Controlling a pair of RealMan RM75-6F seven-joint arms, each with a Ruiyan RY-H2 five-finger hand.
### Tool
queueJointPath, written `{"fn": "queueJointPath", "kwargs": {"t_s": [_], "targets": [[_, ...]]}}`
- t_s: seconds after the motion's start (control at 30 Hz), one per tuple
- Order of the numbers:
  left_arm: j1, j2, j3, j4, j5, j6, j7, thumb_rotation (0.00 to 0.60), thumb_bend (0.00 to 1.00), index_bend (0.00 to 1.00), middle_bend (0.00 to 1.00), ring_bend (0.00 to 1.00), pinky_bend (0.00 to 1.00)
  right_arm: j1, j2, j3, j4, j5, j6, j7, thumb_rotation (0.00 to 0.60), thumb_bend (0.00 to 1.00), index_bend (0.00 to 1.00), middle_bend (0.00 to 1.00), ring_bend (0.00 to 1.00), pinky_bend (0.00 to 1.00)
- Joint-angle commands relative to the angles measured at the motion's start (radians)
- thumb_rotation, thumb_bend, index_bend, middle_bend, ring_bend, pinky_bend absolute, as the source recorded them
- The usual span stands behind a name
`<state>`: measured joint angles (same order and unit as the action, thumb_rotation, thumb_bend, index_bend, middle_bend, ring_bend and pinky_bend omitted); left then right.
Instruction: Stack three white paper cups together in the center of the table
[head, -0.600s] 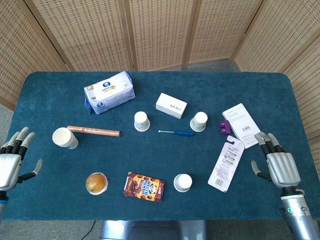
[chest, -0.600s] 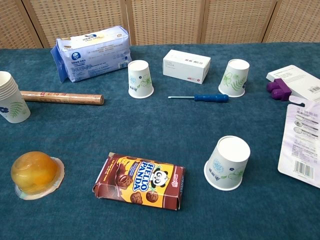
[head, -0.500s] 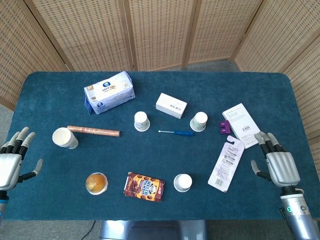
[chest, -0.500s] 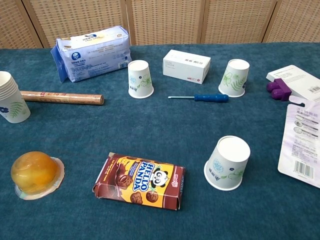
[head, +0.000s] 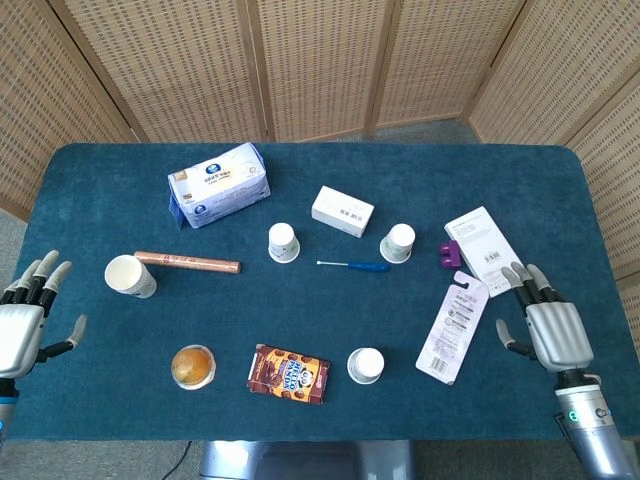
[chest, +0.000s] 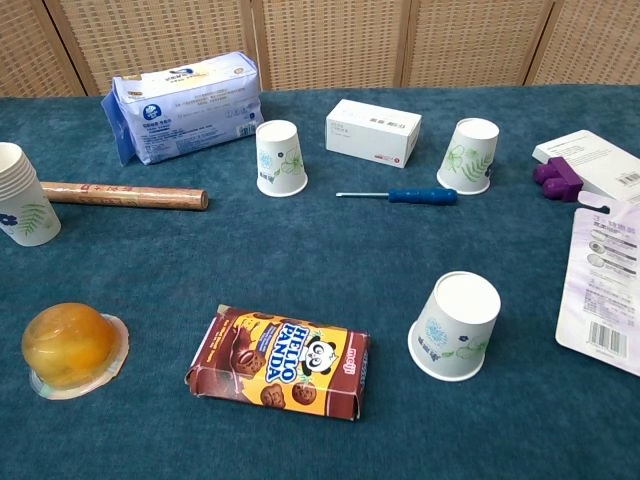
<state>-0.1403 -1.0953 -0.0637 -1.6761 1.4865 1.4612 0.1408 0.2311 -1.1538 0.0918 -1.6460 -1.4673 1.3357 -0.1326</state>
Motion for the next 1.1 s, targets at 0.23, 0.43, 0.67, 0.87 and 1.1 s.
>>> {"fn": "queueJointPath", "kwargs": {"t_s": [0.23,0.43,0.67,0.87,1.1], "targets": [[0.008,0.007,0.005,0.003,0.011,0.016,-0.020,0.292,0.47,0.00,0.00,0.00,0.20,0.076,-0.025,0.019,-0.007,0.005,-0.097,0.017,0.426,0.50,0.00,0.00,0.00,0.36],[0.012,0.010,0.007,-0.001,0.014,0.020,-0.019,0.292,0.47,0.00,0.00,0.00,0.20,0.152,-0.054,0.054,0.000,0.026,-0.176,0.019,0.424,0.49,0.00,0.00,0.00,0.32],[0.015,0.014,0.009,-0.002,0.017,0.025,-0.024,0.292,0.47,0.00,0.00,0.00,0.20,0.231,-0.086,0.087,0.016,0.068,-0.265,0.035,0.425,0.49,0.00,0.00,0.00,0.32],[0.019,0.011,0.011,0.005,0.017,0.027,-0.030,0.290,0.47,0.00,0.00,0.00,0.20,0.297,-0.118,0.117,0.052,0.115,-0.334,0.042,0.426,0.49,0.00,0.00,0.00,0.32],[0.020,0.004,0.013,0.013,0.018,0.027,-0.032,0.294,0.47,0.00,0.00,0.00,0.20,0.371,-0.165,0.148,0.127,0.173,-0.403,0.055,0.424,0.49,0.00,0.00,0.00,0.32]]}}
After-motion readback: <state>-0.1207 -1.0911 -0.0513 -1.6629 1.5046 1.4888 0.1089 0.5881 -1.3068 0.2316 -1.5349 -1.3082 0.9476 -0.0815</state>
